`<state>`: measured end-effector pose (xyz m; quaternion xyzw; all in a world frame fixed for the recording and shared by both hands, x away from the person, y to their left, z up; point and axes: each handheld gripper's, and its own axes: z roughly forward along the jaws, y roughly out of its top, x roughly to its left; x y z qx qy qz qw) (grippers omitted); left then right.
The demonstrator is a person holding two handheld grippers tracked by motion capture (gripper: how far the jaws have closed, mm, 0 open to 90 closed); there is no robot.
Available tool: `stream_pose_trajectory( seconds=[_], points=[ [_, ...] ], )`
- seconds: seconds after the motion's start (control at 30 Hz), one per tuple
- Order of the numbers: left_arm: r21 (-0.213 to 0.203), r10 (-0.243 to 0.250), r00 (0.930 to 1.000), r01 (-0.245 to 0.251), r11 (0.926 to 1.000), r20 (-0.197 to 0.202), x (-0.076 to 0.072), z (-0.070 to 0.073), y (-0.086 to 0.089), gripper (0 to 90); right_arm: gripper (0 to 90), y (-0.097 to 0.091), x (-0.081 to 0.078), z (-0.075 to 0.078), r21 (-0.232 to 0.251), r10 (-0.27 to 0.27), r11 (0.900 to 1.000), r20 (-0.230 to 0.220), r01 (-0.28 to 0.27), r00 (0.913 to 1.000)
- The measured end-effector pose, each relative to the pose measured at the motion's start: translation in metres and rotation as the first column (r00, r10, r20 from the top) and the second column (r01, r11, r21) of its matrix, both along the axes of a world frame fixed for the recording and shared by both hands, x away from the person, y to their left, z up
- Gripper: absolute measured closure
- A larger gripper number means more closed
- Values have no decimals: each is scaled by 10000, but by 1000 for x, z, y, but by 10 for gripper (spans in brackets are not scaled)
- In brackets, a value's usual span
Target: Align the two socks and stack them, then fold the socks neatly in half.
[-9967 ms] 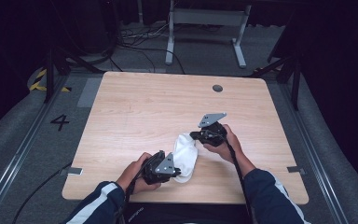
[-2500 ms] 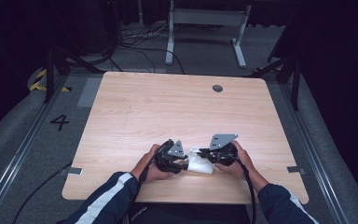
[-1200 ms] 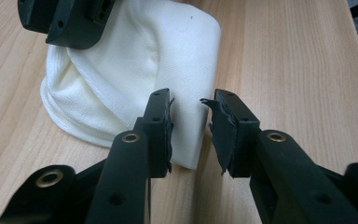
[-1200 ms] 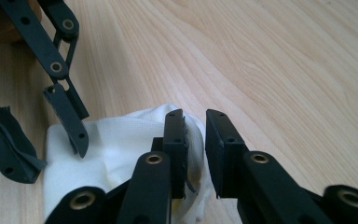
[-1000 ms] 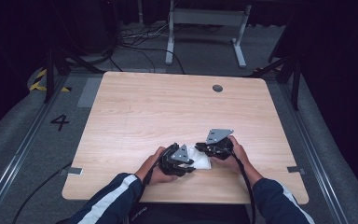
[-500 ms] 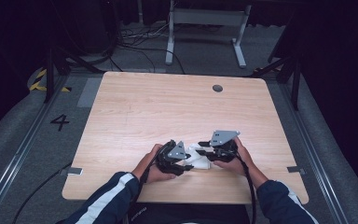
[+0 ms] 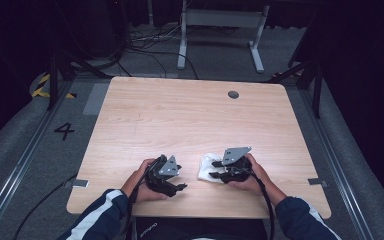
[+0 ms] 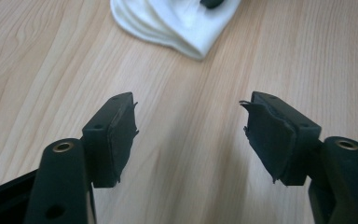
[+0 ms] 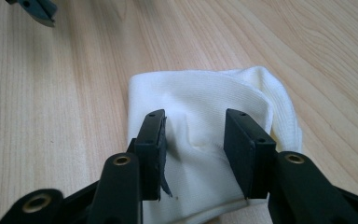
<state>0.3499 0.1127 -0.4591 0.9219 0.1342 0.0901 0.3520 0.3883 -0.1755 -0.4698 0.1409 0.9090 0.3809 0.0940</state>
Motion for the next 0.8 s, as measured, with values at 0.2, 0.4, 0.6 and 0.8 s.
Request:
stream_pose_trajectory(
  seconds=[0.2, 0.4, 0.6, 0.8],
  points=[
    [144, 660, 9976, -657, 9977, -193, -4, -6, 32, 281, 594, 0, 3, -1, 33, -16, 10000, -11, 16, 10000],
    [201, 1093, 9928, -1084, 9939, -480, -2, -13, 48, 259, 591, 2, 14, 0, -67, -357, 9993, 127, 358, 9993],
    [142, 1318, 9898, -1312, 9913, -539, -1, -13, 54, 239, 504, 1, 19, 7, -134, -596, 9981, 279, 600, 9978],
    [-170, 1499, 9878, -1507, 9884, -416, -1, -6, 61, 225, 475, -10, 10, 28, 147, -495, 9987, 558, 487, 9972]
  ],
)
